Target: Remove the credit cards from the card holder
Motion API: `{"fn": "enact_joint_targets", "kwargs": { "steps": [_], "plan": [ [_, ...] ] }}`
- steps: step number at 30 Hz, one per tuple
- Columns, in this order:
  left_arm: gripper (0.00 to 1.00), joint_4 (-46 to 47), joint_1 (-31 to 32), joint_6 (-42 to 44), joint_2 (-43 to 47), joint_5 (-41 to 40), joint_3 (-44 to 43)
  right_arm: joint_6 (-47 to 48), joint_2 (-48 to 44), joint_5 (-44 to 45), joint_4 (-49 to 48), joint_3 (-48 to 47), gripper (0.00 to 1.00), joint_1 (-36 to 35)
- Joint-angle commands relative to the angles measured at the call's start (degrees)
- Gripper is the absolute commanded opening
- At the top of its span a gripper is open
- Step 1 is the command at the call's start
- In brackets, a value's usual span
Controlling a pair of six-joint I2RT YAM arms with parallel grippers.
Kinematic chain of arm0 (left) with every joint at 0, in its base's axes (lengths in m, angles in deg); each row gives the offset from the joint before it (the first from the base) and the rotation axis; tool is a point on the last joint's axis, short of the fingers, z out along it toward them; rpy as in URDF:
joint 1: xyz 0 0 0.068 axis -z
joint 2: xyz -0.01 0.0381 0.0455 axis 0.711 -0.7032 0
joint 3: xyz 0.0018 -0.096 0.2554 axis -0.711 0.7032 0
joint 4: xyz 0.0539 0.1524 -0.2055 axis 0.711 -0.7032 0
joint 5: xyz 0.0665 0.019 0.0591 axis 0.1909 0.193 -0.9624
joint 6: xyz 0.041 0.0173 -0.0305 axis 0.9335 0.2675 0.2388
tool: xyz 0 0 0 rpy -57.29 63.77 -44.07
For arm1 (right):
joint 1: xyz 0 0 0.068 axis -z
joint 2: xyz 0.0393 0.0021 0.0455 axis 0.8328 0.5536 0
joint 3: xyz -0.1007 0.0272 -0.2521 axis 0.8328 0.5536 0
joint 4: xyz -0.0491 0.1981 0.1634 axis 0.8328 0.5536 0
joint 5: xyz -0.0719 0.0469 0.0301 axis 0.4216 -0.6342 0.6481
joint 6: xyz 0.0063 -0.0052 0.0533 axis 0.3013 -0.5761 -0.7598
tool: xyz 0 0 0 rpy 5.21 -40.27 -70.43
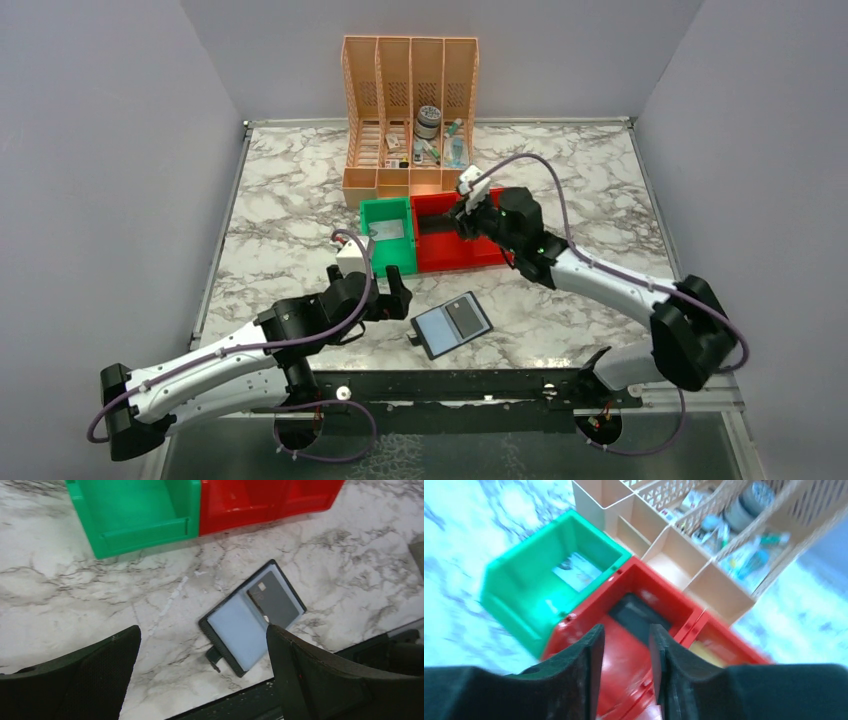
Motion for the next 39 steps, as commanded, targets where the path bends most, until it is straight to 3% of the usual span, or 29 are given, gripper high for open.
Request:
{"fn": "enact_joint_targets", "kwargs": {
  "steps": [1,3,6,12,18,29,39],
  "plan": [
    [0.99,14.39,0.02,-0.46,-1.51,10.53,3.57,-33.57,-7.79,5.96,3.44,8.92,0.34,-0.01],
    [0.99,17.95,0.03,-0.3,-4.34,13.56,4.08,-40.95,-10.47,8.3,11.17,10.95,0.3,0.01],
    [0.95,21.31,0.06,-0.55,-8.7,16.91,3.93,-43.91,-14.0,3.42,17.18,12.6,0.3,0.02],
    [0.88,27.46,0.09,-1.5,-14.31,19.82,5.18,-46.35,-17.92,-6.33,16.98,17.64,0.29,0.06],
    [0.82,37.48,0.1,-4.49,-17.32,20.55,9.29,-47.81,-12.18,-11.29,20.42,18.33,0.26,0.02],
    [0.72,47.46,0.21,-7.98,-24.67,21.2,10.97,-44.55,-8.35,-6.79,22.89,19.05,0.25,0.02],
    [0.61,48.46,0.43,-9.7,-30.63,20.78,9.82,-42.08,-6.16,-13.43,21.57,18.55,0.22,0.02]
  ]
}}
